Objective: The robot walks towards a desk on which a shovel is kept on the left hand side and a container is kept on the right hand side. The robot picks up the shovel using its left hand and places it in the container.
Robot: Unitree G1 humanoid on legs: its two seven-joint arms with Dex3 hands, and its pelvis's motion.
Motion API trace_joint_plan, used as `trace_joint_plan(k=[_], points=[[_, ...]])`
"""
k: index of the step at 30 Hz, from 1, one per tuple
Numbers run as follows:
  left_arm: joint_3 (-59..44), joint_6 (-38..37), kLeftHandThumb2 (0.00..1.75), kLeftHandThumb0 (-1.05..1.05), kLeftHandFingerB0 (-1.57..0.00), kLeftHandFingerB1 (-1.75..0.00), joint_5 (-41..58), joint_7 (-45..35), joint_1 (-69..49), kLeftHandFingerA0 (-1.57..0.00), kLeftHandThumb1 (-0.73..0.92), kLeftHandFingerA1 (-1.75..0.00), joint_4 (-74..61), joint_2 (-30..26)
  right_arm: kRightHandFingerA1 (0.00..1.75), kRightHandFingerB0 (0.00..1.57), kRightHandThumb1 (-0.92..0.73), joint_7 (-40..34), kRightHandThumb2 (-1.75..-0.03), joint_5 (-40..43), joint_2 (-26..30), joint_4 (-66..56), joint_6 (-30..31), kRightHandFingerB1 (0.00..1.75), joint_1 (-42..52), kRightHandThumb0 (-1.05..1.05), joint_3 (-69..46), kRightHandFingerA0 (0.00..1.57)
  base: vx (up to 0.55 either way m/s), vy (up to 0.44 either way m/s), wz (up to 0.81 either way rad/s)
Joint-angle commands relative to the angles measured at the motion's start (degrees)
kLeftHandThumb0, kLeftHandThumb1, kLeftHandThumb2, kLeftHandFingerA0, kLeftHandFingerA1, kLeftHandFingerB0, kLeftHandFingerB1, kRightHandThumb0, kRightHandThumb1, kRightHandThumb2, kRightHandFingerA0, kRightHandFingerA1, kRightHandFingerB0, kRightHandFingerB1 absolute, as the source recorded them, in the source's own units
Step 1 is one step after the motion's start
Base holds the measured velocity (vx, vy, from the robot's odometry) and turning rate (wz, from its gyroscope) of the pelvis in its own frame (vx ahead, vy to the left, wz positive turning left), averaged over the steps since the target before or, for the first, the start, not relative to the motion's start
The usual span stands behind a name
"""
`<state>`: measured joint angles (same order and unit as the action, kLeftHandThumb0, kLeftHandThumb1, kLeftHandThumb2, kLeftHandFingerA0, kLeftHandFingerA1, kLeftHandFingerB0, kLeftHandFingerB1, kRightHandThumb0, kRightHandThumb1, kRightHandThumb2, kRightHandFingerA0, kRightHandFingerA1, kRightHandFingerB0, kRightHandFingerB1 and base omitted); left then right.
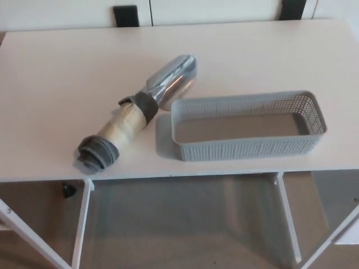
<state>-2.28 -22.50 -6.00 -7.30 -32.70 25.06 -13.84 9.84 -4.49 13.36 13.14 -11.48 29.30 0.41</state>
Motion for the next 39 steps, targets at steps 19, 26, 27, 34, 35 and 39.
trace_joint_plan(k=[19,26,27,34,35,39], points=[[0.5,-2.5,0.67,-0.4,-0.37,-0.42,-2.6,2.6,-0.8,-0.48,0.41,-0.46,-1.7,-2.3,0.62,0.42,-0.56,0.1,-0.54,0.3,-0.1,0.8,-3.3,0.52,0.0,-0.1,0.4,0.58,0.07,0.076,-0.01],[0.6,-5.2,0.66,-0.4,-0.38,-0.42,-3.0,3.6,0.6,-0.5,0.4,-0.46,1.6,-2.5,0.6,0.43,-0.57,0.4,-0.55,0.1,0.3,0.5,-2.9,0.51,0.0,-0.14,0.7,0.57,0.1,-0.153,0.03],[0.6,-5.4,0.66,-0.4,-0.38,-0.42,-3.0,3.6,0.6,-0.5,0.4,-0.46,1.8,-2.5,0.6,0.43,-0.57,0.4,-0.55,0.1,0.3,0.5,-2.9,0.51,0.0,-0.14,0.7,0.57,0.05,-0.131,-0.01],[0.7,-4.6,0.67,-0.41,-0.38,-0.42,-2.8,3.3,-0.1,-0.5,0.4,-0.47,0.3,-2.7,0.59,0.45,-0.56,-0.2,-0.55,-1.0,0.8,1.1,-3.8,0.52,-0.2,-0.15,1.1,0.58,0.01,0.038,-0.05],[0.7,-4.6,0.67,-0.41,-0.38,-0.42,-2.6,3.2,-0.1,-0.5,0.4,-0.47,0.3,-2.6,0.6,0.45,-0.56,-0.1,-0.54,-0.9,0.8,1.5,-4.1,0.52,-0.4,-0.15,1.1,0.58,0.05,0.142,-0.05],[1.0,-5.3,0.68,-0.42,-0.39,-0.43,-3.4,4.0,0.6,-0.51,0.4,-0.47,1.7,-2.8,0.6,0.46,-0.56,-0.2,-0.54,-0.8,0.7,1.8,-3.9,0.52,-0.5,-0.16,1.1,0.59,0.12,0.154,0.0]])
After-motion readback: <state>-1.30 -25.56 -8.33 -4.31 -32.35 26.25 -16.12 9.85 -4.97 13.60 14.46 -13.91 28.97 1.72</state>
